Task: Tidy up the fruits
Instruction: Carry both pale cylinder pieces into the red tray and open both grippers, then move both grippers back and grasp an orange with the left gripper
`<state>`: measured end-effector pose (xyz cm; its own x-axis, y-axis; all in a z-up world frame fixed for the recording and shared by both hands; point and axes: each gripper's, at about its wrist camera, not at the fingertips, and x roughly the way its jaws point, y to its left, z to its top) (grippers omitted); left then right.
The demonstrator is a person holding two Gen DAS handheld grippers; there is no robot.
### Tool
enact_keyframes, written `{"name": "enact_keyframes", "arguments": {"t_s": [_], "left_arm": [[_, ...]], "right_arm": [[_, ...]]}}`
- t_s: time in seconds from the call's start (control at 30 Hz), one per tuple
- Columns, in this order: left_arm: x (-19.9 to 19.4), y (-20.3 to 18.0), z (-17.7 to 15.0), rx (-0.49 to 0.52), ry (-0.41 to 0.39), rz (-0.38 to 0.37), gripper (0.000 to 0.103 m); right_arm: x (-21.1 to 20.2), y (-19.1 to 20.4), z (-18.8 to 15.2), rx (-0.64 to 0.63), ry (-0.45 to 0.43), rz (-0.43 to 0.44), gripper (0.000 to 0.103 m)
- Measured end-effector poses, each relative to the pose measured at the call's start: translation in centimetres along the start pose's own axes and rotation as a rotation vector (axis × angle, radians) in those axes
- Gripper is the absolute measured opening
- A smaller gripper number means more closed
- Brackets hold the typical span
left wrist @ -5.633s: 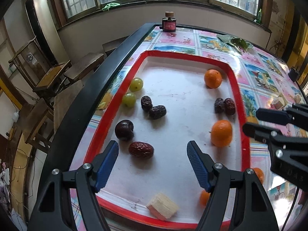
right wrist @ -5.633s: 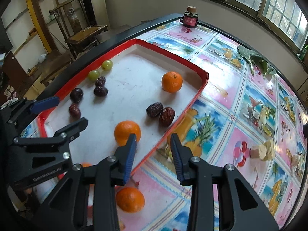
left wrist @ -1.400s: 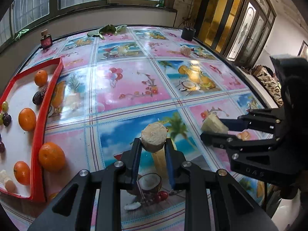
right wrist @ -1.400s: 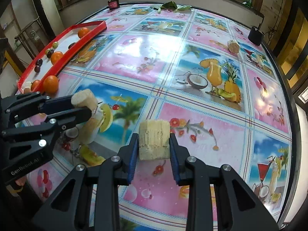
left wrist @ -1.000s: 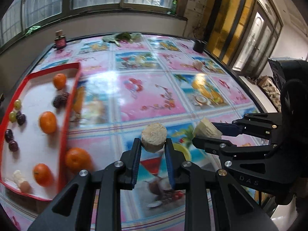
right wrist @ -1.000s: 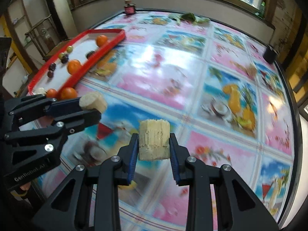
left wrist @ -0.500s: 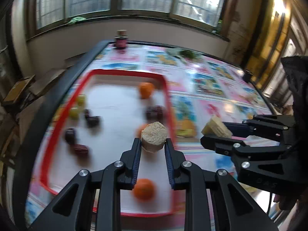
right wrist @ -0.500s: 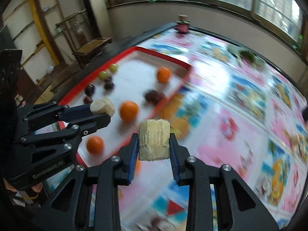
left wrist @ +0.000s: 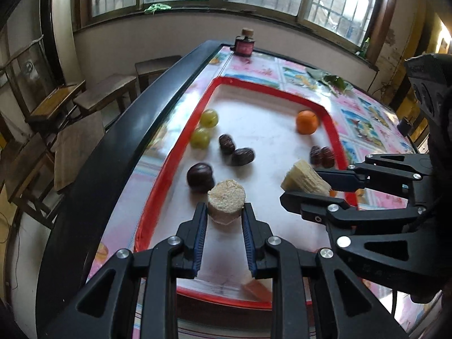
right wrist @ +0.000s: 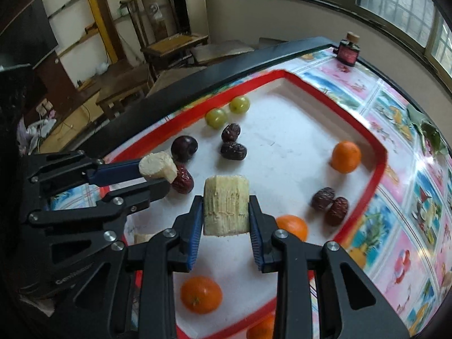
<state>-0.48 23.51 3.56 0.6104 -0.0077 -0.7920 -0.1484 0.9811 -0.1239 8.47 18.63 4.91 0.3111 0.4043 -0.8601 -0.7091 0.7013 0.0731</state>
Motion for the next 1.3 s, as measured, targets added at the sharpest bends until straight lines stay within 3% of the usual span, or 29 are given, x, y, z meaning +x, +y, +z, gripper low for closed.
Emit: {"name": "enact_keyframes", "arguments": {"t_s": [0.5,0.9,1.03,1.3], "left_arm": [[1.3,0.3,-0.4,0.001,0.047,0.016,0.025],[0.3,0.6,-0.3,-0.026,0.037,0.082,0.067],[-0.1,0.3,-0.3,-0.026,0.029,0.092,0.072],[-1.2,-1.2,-0.6,-0.018,0.015,0.091,0.073]], "right_arm": [[1.8,-0.1,-0.3,-0.015,0.064,-0.053,0.033],[1.1,0.1,-0.7,-0.020,0.072,-0.092,0.033],[0.2,-0.1,-1.1,-0.004,0.060,-0.099,0.035],[-3.0,-1.1,-2.7,0.017,0.021,-0.112,0.039]]}}
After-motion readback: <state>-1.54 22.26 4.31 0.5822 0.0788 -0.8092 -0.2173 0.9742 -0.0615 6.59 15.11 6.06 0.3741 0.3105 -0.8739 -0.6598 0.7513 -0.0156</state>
